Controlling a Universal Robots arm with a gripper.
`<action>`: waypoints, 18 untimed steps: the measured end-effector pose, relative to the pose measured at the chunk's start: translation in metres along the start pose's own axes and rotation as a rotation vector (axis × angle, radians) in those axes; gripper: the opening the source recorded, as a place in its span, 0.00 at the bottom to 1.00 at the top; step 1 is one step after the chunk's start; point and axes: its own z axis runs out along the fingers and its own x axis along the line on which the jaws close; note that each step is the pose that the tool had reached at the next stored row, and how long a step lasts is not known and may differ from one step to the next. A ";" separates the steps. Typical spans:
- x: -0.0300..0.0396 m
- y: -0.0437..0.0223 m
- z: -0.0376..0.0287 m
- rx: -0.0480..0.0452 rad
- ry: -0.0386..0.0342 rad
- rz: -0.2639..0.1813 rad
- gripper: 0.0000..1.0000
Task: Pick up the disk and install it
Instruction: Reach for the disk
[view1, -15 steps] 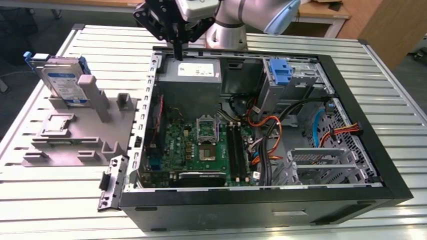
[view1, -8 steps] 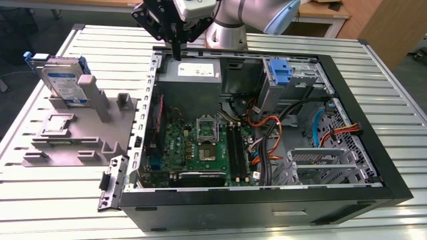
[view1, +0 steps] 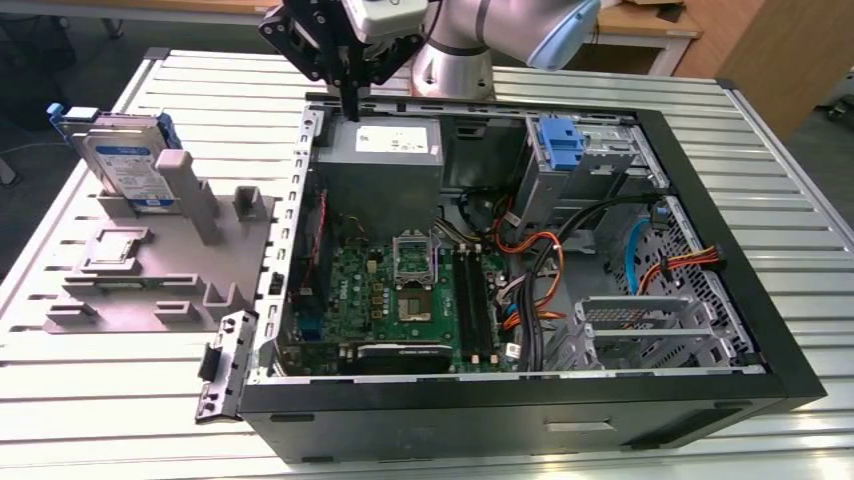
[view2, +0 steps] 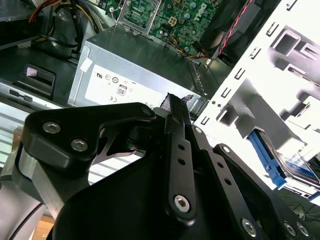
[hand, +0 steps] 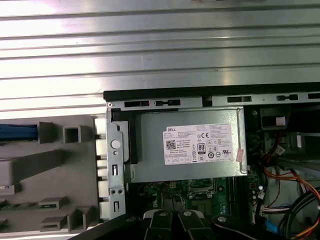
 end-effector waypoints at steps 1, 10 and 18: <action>0.0003 0.0000 0.0000 0.0000 0.0000 0.000 0.10; 0.0030 -0.0002 0.0000 0.0001 0.0001 0.000 0.10; 0.0054 -0.0004 0.0001 0.0001 0.0000 0.000 0.10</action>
